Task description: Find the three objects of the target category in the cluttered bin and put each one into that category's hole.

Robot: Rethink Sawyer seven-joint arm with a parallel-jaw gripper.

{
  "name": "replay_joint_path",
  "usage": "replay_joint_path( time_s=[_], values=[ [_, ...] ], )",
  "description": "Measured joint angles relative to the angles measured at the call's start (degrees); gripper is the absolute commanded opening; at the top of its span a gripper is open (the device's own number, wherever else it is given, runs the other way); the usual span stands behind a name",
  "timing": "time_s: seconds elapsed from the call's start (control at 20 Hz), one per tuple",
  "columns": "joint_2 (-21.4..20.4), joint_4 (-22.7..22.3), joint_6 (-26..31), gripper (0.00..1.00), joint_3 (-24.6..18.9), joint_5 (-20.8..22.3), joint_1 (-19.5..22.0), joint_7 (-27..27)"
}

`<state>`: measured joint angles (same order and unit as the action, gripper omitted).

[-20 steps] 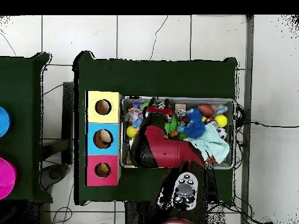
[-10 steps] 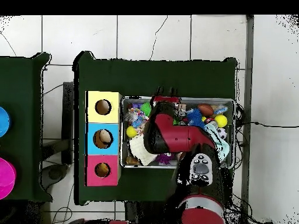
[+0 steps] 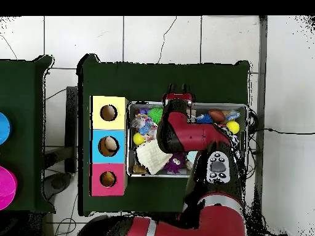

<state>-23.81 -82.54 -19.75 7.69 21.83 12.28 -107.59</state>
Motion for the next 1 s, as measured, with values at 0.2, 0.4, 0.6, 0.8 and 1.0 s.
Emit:
replay_joint_path(
  time_s=[0.2, 0.4, 0.6, 0.8, 1.0],
  values=[
    [1.0, 0.9, 0.1, 1.00, -0.8, 0.1, 0.5, 0.0],
    [2.2, 0.9, 1.8, 1.00, -2.8, 0.1, 1.9, 0.0],
    [3.3, 0.9, 5.4, 1.00, -5.2, 0.1, 3.7, 0.0],
    [3.0, -0.1, 10.0, 1.00, -7.6, 0.6, 5.6, 0.0],
    [1.6, -1.8, 11.0, 1.00, -8.0, 1.9, 6.0, 0.0]
  ],
)
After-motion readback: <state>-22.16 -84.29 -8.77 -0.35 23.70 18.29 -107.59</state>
